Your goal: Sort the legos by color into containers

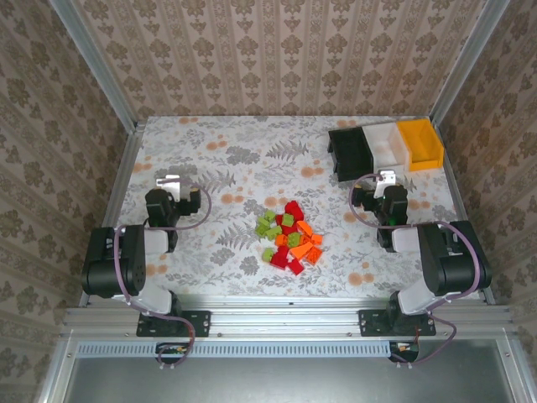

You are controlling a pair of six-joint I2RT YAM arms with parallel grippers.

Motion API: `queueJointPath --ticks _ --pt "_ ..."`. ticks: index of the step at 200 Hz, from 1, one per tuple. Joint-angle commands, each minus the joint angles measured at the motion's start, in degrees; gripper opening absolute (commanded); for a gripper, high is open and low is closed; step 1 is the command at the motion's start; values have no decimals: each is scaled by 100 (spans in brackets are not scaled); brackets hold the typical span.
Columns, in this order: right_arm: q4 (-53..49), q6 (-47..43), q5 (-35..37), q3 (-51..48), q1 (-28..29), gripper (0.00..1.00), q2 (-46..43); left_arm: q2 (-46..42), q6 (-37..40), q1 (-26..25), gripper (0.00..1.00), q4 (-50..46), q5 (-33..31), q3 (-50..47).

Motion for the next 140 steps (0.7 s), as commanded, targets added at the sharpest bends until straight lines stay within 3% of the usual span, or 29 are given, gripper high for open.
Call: queueJointPath --ticks 1,19,31,56,74,85,99,104,117,127,140 --pt "-65 133 -152 62 -30 100 -62 -5 -35 6 100 34 31 55" --pt "-46 116 7 72 11 100 -86 -9 -17 1 100 27 10 63" --pt "-739 44 528 293 214 100 -389 -101 -64 -24 100 -84 -253 101" --pt "-2795 -125 990 1328 769 100 -1430 -1438 -80 -43 100 -2425 -10 985" --pt "-4552 924 1557 2446 1082 100 -1771 -2377 -541 -69 100 -3483 223 1604" --pt "-5579 1677 1457 3134 990 100 -1732 -2788 -1082 -118 100 -3960 136 1973" --pt "-6246 3009 1541 3484 741 100 -1572 -3133 -2456 -112 100 -4777 -407 2534" --pt "-6303 3350 1237 3497 556 100 -1516 -3240 -2976 -88 100 -5420 -565 2777" --pt "-6187 3416 81 3538 151 98 -1332 -3440 -3776 63 100 -6482 -860 3177" --pt "-6502 3285 114 3817 133 93 -1112 -3543 -3928 234 100 -6341 -848 3091" --pt "-7236 2859 231 4469 193 88 -544 -3588 -3977 550 100 -5954 -143 2905"
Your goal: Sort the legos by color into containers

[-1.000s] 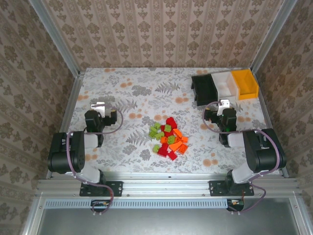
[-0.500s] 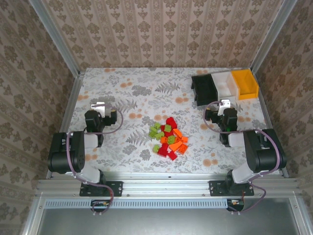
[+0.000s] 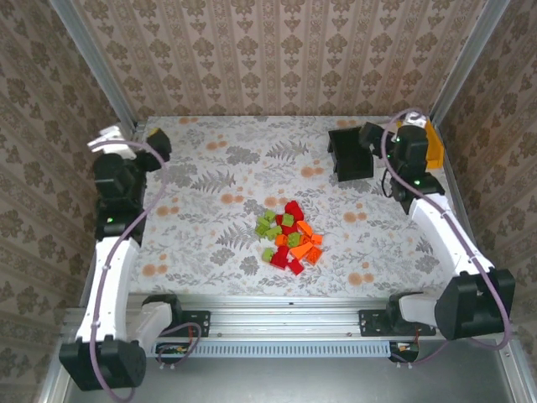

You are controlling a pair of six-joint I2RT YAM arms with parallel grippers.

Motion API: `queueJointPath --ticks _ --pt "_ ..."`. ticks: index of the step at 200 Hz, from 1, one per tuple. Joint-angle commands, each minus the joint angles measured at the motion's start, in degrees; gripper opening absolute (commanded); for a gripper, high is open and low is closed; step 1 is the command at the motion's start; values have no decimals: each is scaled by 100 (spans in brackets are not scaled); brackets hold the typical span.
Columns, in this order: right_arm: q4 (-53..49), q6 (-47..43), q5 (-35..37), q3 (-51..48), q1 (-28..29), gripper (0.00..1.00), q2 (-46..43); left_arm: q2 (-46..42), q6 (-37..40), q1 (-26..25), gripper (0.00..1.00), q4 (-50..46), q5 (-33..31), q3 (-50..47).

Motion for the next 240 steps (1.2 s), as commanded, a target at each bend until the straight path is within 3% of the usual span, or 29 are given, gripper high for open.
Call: queueJointPath --ticks 1,23,68,95,145,198,240 --pt "-1921 270 -358 703 34 88 872 19 -1177 417 100 -1071 351 -263" --pt "-2895 -400 -306 1799 159 81 2027 614 -1142 425 93 -1386 866 177" --pt "-2852 -1022 -809 2717 587 80 3289 2385 -858 161 67 -2292 1844 1433" --pt "-2918 -1065 -725 3142 794 76 3991 3115 -913 -41 65 -2420 2289 1809" --pt "-2892 -1185 -579 3593 1120 46 4527 3553 -675 -362 64 -2486 2753 1911" --pt "-3045 -1483 -434 4168 2239 42 4757 3667 -669 -600 64 -2541 2745 1825" --pt "-3105 -1356 -928 4676 2997 42 4907 3711 -743 -1026 64 -2568 2555 1814"
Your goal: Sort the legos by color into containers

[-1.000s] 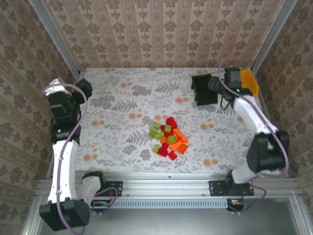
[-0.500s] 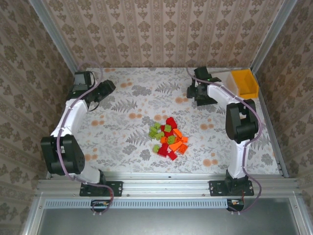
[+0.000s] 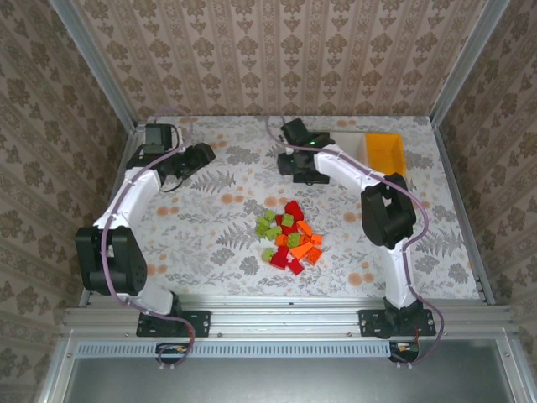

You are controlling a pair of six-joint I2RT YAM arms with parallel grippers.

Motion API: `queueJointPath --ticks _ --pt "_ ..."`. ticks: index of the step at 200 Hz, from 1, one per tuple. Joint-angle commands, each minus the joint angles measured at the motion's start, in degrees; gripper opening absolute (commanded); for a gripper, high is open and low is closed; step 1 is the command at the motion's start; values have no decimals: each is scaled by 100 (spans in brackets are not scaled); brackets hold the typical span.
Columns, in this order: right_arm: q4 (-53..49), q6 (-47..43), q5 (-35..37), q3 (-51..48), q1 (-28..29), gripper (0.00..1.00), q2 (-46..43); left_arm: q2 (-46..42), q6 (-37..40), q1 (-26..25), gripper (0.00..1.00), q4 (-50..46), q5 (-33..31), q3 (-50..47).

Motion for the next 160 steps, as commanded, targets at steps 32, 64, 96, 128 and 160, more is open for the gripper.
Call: queueJointPath --ticks 32,64,96,128,160 --pt "-51 160 -23 -190 362 50 -740 221 -9 -560 64 -26 -166 158" --pt "216 898 562 -1315 -456 54 -2027 1000 198 -1210 64 -17 -170 808" --pt "965 1867 670 -2939 -1174 61 -3045 2175 312 -1786 64 -52 -347 1879" --pt "915 2012 650 -3642 -1460 62 -3356 3485 442 -2155 64 -431 -515 3352" --pt "933 1961 648 -3970 -1545 63 -3546 4340 589 -2334 62 -840 -861 4407"
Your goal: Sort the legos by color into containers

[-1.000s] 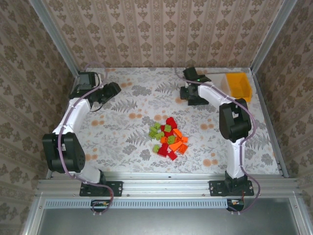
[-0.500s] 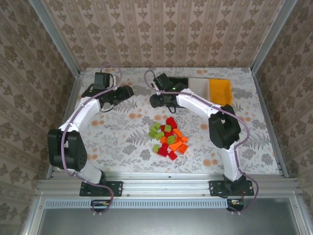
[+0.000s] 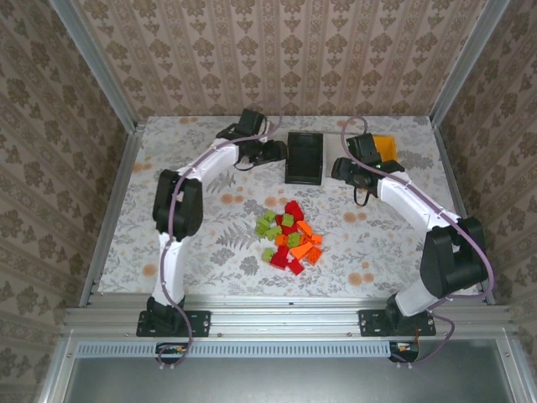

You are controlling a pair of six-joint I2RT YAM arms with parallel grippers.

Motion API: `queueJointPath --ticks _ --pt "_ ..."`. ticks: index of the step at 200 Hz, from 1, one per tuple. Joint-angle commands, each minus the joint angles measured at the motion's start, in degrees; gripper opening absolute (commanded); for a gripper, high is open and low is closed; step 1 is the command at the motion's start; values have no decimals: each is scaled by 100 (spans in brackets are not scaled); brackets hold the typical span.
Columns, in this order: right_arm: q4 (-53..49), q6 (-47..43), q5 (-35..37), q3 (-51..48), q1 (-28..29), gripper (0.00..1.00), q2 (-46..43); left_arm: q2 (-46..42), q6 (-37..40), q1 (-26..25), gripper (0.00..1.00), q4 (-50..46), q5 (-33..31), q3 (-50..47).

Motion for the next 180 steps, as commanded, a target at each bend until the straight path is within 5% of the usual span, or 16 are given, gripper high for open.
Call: queueJointPath --ticks 1,84,157,180 --pt "67 155 68 -179 -54 63 -200 324 264 -102 62 -486 -375 581" --pt "411 9 659 -823 -68 65 -727 1142 68 -635 56 -792 -1824 1532" --pt "734 331 162 -1343 -46 64 -863 1300 -282 -636 31 -866 -2170 1487" --pt "839 413 60 -1538 -15 63 -865 1164 -179 -618 16 -1009 -2331 1340"
